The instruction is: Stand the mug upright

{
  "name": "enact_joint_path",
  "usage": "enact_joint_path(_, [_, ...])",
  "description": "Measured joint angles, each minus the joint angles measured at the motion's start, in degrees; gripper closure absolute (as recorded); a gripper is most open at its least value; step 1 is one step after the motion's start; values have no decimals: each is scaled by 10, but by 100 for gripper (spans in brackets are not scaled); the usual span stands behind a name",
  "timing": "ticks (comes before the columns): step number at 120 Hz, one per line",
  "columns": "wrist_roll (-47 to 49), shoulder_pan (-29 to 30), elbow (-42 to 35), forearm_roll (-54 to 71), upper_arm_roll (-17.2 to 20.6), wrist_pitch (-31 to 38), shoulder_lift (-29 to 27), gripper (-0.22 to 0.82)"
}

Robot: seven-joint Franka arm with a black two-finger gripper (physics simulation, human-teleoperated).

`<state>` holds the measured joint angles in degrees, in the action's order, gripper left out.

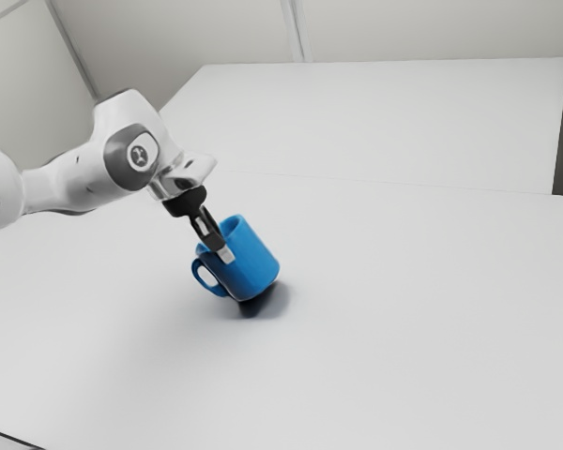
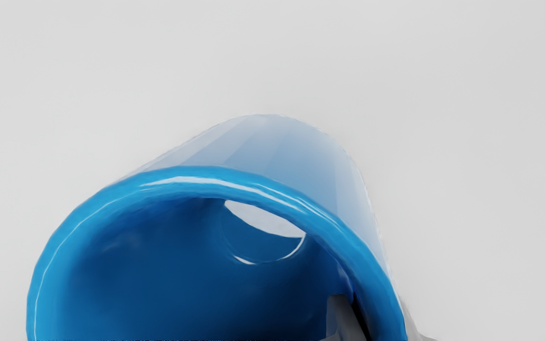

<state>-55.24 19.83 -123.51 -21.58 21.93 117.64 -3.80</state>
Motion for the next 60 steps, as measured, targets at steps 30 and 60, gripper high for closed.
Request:
enact_joint_path(30, [66, 3, -61, 105, 58, 68, -48, 79])
enact_joint_path(60, [114, 4, -108, 145, 88, 121, -75, 76])
